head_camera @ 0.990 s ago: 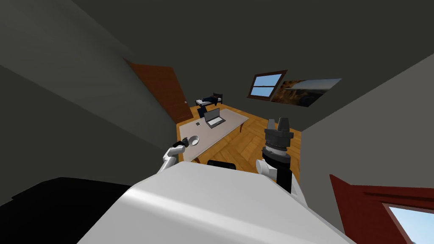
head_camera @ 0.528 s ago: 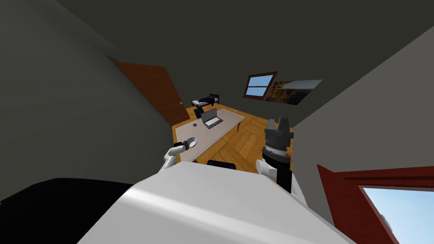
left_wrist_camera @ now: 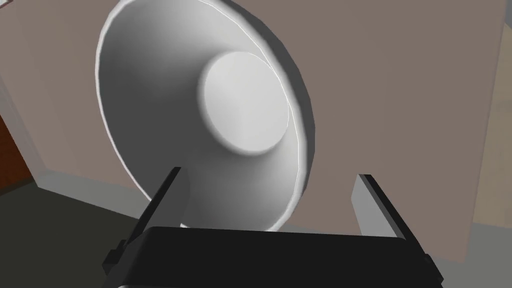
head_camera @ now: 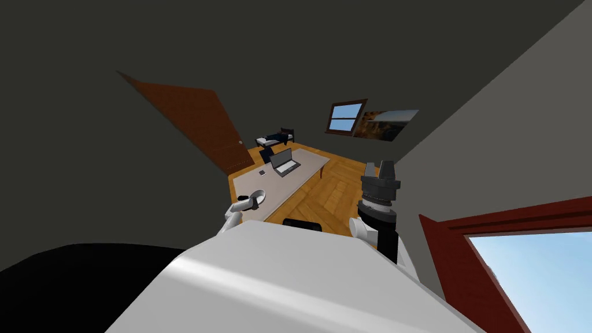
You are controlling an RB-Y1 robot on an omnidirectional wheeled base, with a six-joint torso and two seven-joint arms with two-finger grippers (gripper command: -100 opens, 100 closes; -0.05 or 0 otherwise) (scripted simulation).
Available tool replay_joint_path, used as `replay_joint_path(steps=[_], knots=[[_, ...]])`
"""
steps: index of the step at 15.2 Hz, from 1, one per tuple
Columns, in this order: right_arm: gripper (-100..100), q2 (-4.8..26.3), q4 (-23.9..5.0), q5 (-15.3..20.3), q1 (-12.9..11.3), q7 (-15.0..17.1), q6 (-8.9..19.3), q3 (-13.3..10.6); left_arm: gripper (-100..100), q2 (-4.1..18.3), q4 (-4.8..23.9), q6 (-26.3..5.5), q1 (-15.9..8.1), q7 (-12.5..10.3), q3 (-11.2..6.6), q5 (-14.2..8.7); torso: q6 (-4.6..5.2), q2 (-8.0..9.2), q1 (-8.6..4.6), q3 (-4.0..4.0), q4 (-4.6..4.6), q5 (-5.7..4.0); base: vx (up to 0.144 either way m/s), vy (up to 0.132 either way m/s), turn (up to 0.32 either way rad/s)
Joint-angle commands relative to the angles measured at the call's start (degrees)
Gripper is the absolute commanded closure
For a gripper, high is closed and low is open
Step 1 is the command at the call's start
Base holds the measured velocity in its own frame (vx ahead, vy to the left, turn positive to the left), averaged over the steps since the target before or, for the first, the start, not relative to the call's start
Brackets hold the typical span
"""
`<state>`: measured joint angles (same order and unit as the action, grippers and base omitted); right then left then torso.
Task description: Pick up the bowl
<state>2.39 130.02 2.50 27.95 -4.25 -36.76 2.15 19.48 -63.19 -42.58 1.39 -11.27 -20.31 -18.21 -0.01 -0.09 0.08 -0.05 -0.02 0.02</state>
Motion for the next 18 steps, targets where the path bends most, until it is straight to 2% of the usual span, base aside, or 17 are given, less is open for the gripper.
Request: replay_joint_path(steps=[1,4,5,6,10,11,12,16,17,18], knots=[[0,0.00,0.00,0.00,0.00,0.00,0.00,0.00,-100,-0.51,0.67,-2.03,-0.39,-0.38,-0.50,0.11,0.00,0.00,0.00,0.00,0.00,0.00,0.012,0.013,-0.074],[0,0.00,0.00,0.00,0.00,0.00,0.00,0.00,-100,-0.75,2.47,-4.07,-1.22,-0.45,-1.13,-0.34,0.00,0.00,-0.02,0.00,0.00,0.00,0.013,0.013,-0.099],[0,0.00,0.00,0.00,0.00,0.00,0.00,0.00,-100,-0.62,2.00,-2.94,-0.83,-0.28,-0.89,-0.34,0.01,0.00,-0.02,0.00,0.00,-0.01,0.007,0.009,-0.040],[0,0.00,0.00,0.00,0.00,0.00,0.00,0.00,-100,-1.24,4.05,-1.17,-1.19,-0.14,-0.58,-0.03,-0.01,0.02,-0.03,0.01,0.00,-0.01,0.024,0.026,0.019],[0,0.00,0.00,0.00,0.01,0.00,0.00,0.01,-100,-2.21,6.77,1.83,-1.56,0.01,-0.03,0.54,-0.02,-0.13,0.10,-0.07,-0.03,0.02,0.049,0.045,0.018],[0,0.00,0.00,0.00,0.01,0.00,0.00,0.01,-100,-1.88,5.95,0.66,-1.54,-0.08,-0.22,0.38,-0.02,-0.15,0.13,-0.08,-0.03,0.03,0.033,0.032,0.003],[0,0.00,0.00,0.00,0.01,0.00,0.00,0.01,100,-1.93,6.18,1.01,-1.57,-0.05,-0.18,0.40,-0.02,-0.12,0.09,-0.07,-0.03,0.02,0.012,0.012,-0.002],[0,0.00,0.00,0.00,0.00,0.00,0.00,0.00,100,-1.83,6.32,0.63,-1.40,0.67,0.31,0.79,-0.35,0.11,-0.01,0.18,0.25,0.06,-0.001,0.003,-0.024],[0,0.00,0.00,0.00,0.00,0.00,0.00,0.00,100,-1.40,4.50,-0.67,-1.25,-0.12,-0.49,0.06,-0.35,0.16,0.03,0.20,0.26,0.11,-0.029,-0.028,0.021],[0,0.00,0.00,0.00,0.00,0.00,0.00,0.00,100,-1.40,4.50,-0.67,-1.25,-0.12,-0.49,0.06,-0.36,0.24,-0.02,0.25,0.27,0.06,-0.047,-0.046,0.032]])
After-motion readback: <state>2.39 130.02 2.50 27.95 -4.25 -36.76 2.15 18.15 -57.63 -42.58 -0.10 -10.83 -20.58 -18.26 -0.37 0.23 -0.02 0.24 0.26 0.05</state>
